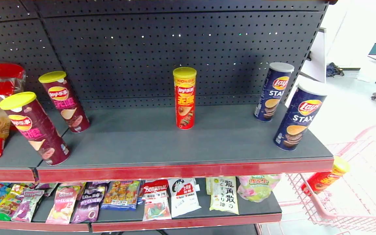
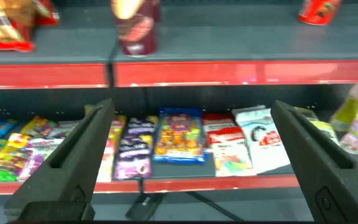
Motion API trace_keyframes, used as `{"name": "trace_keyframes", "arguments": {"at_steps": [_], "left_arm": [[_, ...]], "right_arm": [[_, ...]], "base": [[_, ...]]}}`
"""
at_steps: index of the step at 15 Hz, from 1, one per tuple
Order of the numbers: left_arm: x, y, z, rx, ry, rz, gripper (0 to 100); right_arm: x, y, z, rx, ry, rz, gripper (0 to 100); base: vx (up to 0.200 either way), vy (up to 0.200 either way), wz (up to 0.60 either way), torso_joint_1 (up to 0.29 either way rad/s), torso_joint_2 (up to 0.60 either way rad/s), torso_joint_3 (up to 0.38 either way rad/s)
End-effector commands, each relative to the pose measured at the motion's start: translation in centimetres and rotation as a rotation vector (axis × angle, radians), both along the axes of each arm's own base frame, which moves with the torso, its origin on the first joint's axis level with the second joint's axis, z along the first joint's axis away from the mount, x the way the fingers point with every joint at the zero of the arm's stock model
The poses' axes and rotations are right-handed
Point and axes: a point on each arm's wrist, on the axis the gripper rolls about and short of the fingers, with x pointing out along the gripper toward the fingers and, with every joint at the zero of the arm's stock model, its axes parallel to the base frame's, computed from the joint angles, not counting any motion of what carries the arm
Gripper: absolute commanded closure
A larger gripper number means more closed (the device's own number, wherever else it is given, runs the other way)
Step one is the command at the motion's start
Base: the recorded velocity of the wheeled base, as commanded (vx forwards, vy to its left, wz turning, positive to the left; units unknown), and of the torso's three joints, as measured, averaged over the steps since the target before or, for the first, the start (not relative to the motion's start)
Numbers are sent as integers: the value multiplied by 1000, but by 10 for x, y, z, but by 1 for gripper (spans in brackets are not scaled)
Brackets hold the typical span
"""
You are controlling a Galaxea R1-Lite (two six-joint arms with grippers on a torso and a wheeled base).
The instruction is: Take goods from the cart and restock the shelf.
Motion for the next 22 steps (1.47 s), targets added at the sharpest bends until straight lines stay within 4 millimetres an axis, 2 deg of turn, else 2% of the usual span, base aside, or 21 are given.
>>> {"name": "trace_keyframes", "arguments": {"at_steps": [1, 11, 17, 22], "left_arm": [[0, 0, 0, 0, 0, 1, 0], [0, 0, 0, 0, 0, 1, 0], [0, 0, 0, 0, 0, 1, 0], [0, 0, 0, 0, 0, 1, 0]], "right_arm": [[0, 0, 0, 0, 1, -1, 0], [0, 0, 0, 1, 1, -1, 0], [0, 0, 0, 1, 1, -1, 0], [0, 0, 0, 1, 1, -1, 0]], "base": [[0, -200, 0, -2, 2, 2], [0, -200, 0, 4, 2, 1], [0, 0, 0, 0, 0, 0], [0, 0, -600, 1, 3, 2]]}}
